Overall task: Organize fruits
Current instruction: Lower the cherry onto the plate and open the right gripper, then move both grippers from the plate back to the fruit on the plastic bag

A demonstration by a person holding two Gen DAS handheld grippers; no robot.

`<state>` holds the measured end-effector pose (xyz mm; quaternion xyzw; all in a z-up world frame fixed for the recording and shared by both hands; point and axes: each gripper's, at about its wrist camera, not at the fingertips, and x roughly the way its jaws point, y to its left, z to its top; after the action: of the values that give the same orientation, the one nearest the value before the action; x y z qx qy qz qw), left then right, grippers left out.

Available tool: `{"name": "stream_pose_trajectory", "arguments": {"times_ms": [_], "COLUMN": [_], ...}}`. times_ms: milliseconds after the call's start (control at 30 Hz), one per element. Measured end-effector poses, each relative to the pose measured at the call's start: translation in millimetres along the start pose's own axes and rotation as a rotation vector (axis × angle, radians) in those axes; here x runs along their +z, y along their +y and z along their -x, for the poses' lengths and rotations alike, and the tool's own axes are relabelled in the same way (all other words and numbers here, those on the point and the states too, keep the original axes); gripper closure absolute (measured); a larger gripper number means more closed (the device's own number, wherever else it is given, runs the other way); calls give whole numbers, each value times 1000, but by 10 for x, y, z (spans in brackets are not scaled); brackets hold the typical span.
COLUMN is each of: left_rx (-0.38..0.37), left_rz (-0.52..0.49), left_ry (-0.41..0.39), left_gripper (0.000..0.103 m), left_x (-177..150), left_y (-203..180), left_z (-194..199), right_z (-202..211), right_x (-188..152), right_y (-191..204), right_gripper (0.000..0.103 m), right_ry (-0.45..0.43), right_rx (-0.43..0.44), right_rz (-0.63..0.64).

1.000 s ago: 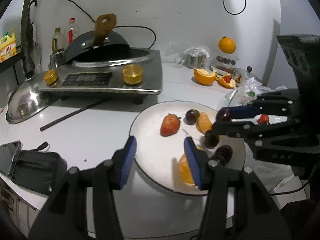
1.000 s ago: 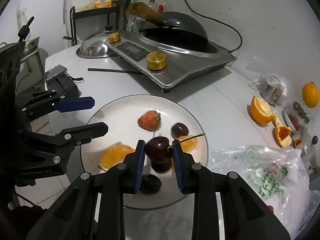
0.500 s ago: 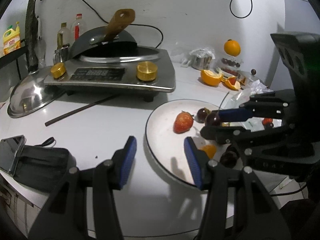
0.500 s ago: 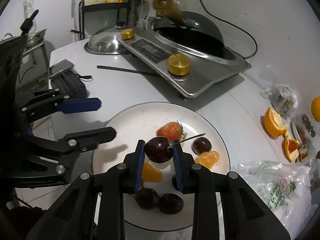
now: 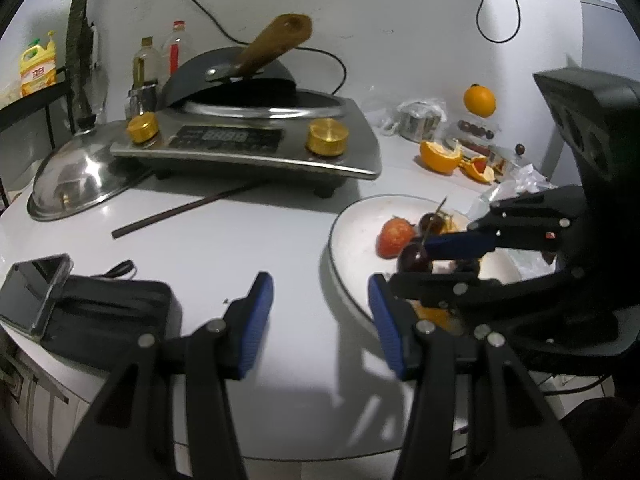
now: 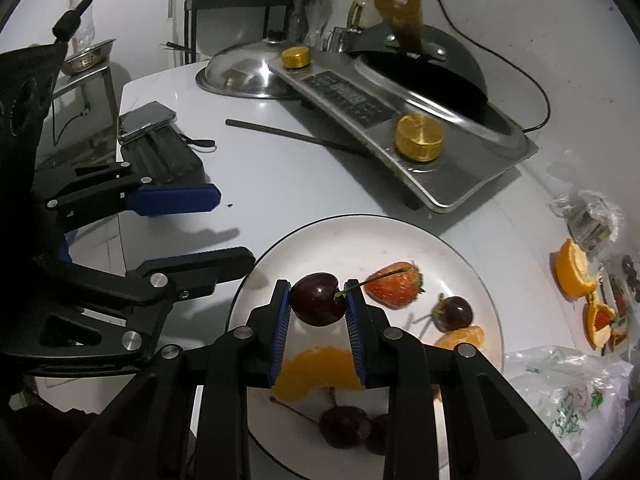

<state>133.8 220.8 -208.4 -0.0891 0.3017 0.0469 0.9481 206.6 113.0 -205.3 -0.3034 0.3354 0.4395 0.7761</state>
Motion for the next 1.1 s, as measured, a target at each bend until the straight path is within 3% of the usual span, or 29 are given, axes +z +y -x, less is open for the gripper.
{"name": "stream_pose_trajectory", "arguments": {"times_ms": [267, 333, 500, 1100], "left_rx": [14, 13, 12, 14], "left_rz": [14, 14, 8, -56], "left_ry": [13, 14, 13, -6], "left_gripper": [52, 52, 52, 52], "left_x": [-43, -46, -44, 46], "left_y": [98, 100, 78, -266], "left_z": [-23, -27, -14, 155], "right_z": [-164, -166, -101, 389], "right_x": [32, 43, 46, -151], "right_y": [26, 4, -69, -209], "right_gripper": [73, 62, 58, 57], "right_ry": [45, 42, 26, -42], "right_rx": [19, 9, -17, -51], "right_rz": [-6, -15, -40, -86]}}
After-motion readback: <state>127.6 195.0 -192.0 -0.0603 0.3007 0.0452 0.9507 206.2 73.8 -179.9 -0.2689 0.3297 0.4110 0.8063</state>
